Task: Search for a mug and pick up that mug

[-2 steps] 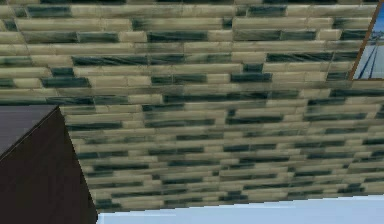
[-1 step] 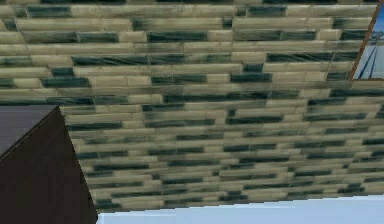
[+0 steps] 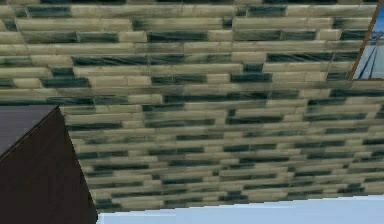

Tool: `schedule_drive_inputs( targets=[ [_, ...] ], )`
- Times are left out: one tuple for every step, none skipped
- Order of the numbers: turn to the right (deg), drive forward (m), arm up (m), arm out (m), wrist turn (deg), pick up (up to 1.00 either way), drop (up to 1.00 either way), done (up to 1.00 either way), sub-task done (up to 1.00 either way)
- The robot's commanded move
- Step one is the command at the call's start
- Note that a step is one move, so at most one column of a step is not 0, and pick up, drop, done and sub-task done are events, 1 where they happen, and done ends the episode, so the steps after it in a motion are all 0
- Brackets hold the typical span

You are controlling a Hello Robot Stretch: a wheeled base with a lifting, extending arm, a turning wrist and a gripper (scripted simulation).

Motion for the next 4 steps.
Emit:
schedule_drive_inputs(
  targets=[
    [0.0, 0.0, 0.0, 0.0, 45.0, 0.0, 0.0, 0.0, 0.0],
    [0.0, 0.0, 0.0, 0.0, 33.0, 0.0, 0.0, 0.0, 0.0],
    [0.0, 0.0, -0.3, 0.0, 0.0, 0.0, 0.0, 0.0, 0.0],
    [0.0, 0.0, 0.0, 0.0, 0.0, 1.0, 0.0, 0.0, 0.0]
  ],
)
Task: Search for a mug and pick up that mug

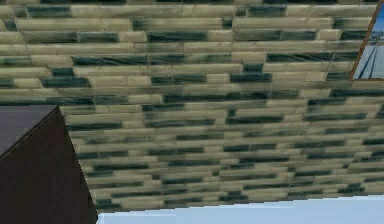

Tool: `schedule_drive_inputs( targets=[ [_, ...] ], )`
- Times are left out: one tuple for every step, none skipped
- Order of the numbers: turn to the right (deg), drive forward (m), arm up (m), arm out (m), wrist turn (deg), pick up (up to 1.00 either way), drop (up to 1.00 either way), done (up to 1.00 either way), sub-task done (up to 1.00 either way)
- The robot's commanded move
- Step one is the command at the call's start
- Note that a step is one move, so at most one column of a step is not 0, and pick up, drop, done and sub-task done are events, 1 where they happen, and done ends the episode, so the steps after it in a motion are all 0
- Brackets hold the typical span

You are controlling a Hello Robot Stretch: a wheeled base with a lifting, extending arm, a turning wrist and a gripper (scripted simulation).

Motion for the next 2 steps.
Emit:
schedule_drive_inputs(
  targets=[
    [0.0, 0.0, 0.1, 0.0, 0.0, 0.0, 0.0, 0.0, 0.0],
    [0.0, 0.0, 0.0, 0.0, 0.0, 0.0, 0.0, 1.0, 0.0]
  ],
)
